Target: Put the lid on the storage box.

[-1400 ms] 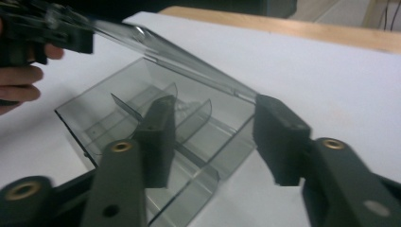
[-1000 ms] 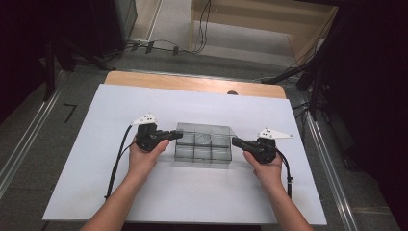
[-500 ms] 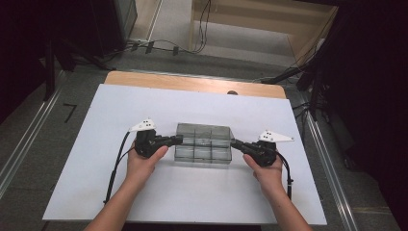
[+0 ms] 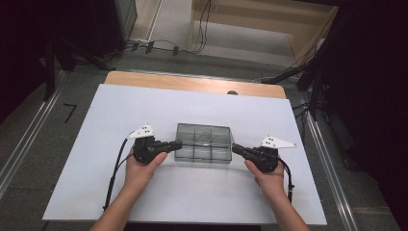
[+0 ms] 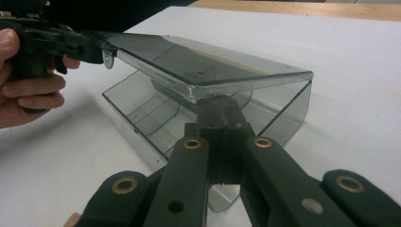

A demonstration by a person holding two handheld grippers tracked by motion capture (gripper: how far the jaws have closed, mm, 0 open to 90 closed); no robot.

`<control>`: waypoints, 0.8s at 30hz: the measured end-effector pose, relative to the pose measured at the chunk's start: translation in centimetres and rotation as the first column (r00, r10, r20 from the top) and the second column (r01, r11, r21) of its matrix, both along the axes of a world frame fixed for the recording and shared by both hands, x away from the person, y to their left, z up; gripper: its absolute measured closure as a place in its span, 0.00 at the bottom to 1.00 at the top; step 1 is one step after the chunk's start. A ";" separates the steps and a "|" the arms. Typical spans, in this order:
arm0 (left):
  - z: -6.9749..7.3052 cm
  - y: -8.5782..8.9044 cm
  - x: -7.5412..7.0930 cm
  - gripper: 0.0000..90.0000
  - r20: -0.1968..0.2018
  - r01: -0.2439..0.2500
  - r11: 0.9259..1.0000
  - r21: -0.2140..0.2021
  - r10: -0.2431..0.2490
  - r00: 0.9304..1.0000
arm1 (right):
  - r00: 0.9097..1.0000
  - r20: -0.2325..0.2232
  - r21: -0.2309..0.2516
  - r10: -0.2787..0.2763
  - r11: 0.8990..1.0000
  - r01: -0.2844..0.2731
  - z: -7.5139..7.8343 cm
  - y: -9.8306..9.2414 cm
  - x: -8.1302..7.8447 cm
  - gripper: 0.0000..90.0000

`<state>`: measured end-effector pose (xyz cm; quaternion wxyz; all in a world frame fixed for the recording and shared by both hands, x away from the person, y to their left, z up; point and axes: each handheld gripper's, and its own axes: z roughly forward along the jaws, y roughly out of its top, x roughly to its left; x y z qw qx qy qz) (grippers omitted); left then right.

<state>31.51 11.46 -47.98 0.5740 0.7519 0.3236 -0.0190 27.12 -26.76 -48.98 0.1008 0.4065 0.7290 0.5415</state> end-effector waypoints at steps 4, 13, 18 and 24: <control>-0.2 0.1 -0.4 1.00 -0.002 -0.006 1.000 0.004 0.006 1.000 | 1.000 -0.001 0.003 0.002 1.000 -0.002 -0.3 0.1 -0.3 0.98; -0.9 0.3 -1.4 1.00 -0.006 -0.014 1.000 0.005 0.014 1.000 | 1.000 -0.004 0.001 0.006 1.000 -0.006 -1.0 0.2 -1.1 0.98; -1.4 0.5 -1.8 1.00 -0.015 -0.020 1.000 0.009 0.020 1.000 | 1.000 -0.001 -0.008 0.009 1.000 -0.009 -1.3 0.3 -1.4 0.98; -1.8 0.7 -2.1 1.00 -0.020 -0.023 1.000 0.013 0.023 1.000 | 1.000 -0.003 -0.016 0.017 1.000 -0.017 -1.6 0.5 -2.0 0.98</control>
